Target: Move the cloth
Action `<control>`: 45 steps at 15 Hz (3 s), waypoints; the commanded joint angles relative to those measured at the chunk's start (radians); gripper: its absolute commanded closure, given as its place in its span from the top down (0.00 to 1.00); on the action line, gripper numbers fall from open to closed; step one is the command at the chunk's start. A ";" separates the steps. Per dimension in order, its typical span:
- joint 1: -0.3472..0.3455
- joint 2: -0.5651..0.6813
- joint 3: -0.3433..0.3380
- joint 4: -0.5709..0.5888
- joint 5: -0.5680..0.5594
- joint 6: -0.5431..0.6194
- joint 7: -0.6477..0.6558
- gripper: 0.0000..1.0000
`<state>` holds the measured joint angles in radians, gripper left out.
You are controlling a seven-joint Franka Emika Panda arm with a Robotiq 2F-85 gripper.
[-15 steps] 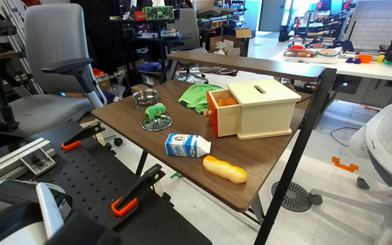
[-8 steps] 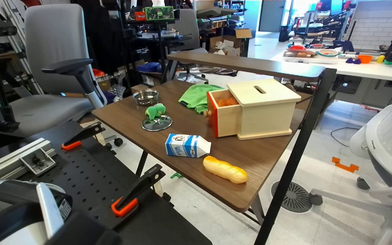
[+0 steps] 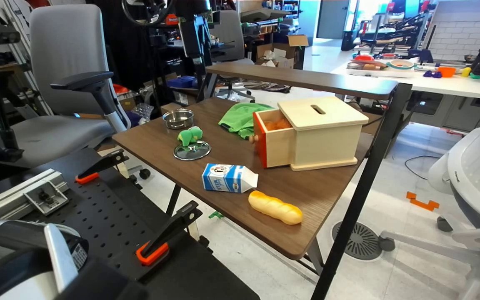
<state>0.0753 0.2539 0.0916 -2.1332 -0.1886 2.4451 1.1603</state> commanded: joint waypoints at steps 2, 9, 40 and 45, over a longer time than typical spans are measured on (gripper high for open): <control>0.087 0.172 -0.099 0.157 -0.045 0.011 0.131 1.00; 0.155 0.377 -0.190 0.352 -0.042 -0.002 0.225 1.00; 0.115 0.712 -0.190 0.657 0.131 -0.030 0.108 1.00; 0.130 0.682 -0.156 0.636 0.155 -0.057 0.039 1.00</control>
<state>0.2049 0.9428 -0.0983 -1.4998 -0.0685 2.4250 1.2516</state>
